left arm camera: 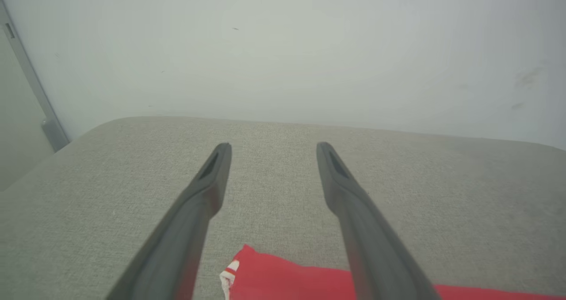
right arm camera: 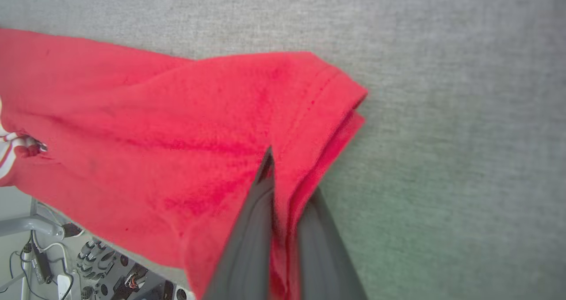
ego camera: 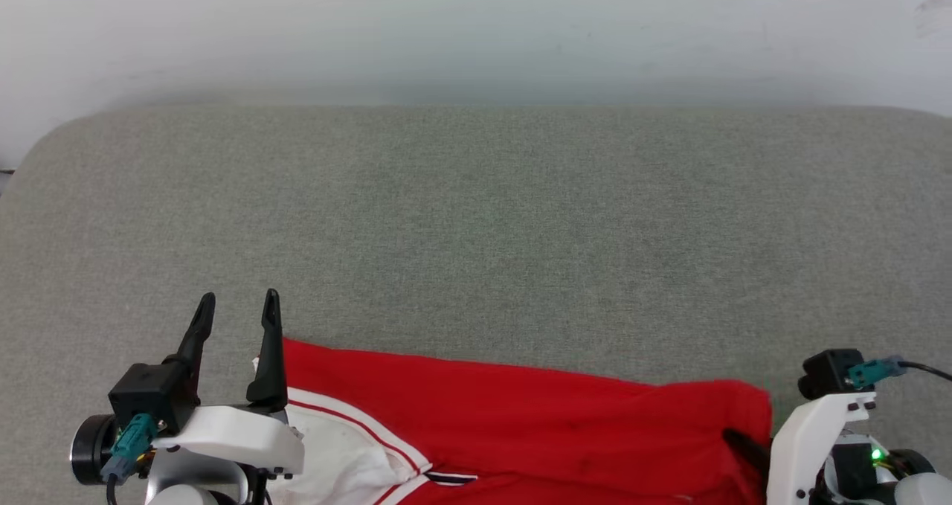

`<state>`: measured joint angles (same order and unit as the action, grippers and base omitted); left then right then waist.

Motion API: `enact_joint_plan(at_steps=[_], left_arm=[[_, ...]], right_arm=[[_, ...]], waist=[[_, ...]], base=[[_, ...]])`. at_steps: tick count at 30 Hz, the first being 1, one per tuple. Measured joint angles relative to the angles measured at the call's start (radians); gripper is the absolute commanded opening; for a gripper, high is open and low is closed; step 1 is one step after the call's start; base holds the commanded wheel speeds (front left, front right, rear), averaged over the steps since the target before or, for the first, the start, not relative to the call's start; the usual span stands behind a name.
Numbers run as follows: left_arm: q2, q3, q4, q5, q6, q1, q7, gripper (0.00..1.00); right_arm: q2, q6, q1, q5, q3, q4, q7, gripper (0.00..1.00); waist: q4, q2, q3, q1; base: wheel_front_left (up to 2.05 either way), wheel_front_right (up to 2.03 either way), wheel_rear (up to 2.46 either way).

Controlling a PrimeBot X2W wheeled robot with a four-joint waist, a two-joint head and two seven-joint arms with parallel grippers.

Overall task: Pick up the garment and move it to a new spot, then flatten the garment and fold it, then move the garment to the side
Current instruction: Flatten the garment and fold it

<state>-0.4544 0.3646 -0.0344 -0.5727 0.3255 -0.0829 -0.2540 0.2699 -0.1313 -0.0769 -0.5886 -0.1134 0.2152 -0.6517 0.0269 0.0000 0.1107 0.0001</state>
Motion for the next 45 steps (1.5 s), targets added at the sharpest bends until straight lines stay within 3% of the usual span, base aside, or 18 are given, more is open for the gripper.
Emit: enact_joint_plan(at_steps=[16,20,27,35,45], left_arm=[[-0.013,0.016,-0.004,0.005,0.022,0.059,0.023,1.00],[-0.012,0.019,-0.006,0.001,0.026,0.060,0.028,1.00],[-0.012,0.028,-0.009,-0.002,0.025,0.060,0.032,1.00],[-0.012,0.039,-0.011,-0.003,0.018,0.057,0.041,1.00],[-0.009,0.051,-0.013,0.000,0.009,0.009,0.049,1.00]], right_arm=[[0.073,0.000,0.027,0.037,0.332,0.040,-0.049,0.00],[0.012,0.000,0.025,-0.058,0.360,0.012,-0.114,0.00],[-0.146,0.000,0.021,-0.365,0.363,-0.077,-0.305,0.00],[-0.212,0.000,0.041,-0.586,0.278,-0.124,-0.383,0.00],[-0.218,0.000,0.000,-0.743,-0.010,-0.082,-0.248,0.00]], waist=[[-0.079,0.0001,-0.082,-0.0001],[-0.091,0.0000,-0.094,-0.0001],[-0.083,0.0001,-0.105,-0.0001],[-0.044,0.0000,-0.102,-0.0001],[0.021,0.0000,-0.050,-0.0001]], base=[[0.00,0.00,0.00],[0.00,0.00,0.00],[0.00,0.00,0.00],[0.00,0.00,0.00],[0.00,0.00,0.00]])
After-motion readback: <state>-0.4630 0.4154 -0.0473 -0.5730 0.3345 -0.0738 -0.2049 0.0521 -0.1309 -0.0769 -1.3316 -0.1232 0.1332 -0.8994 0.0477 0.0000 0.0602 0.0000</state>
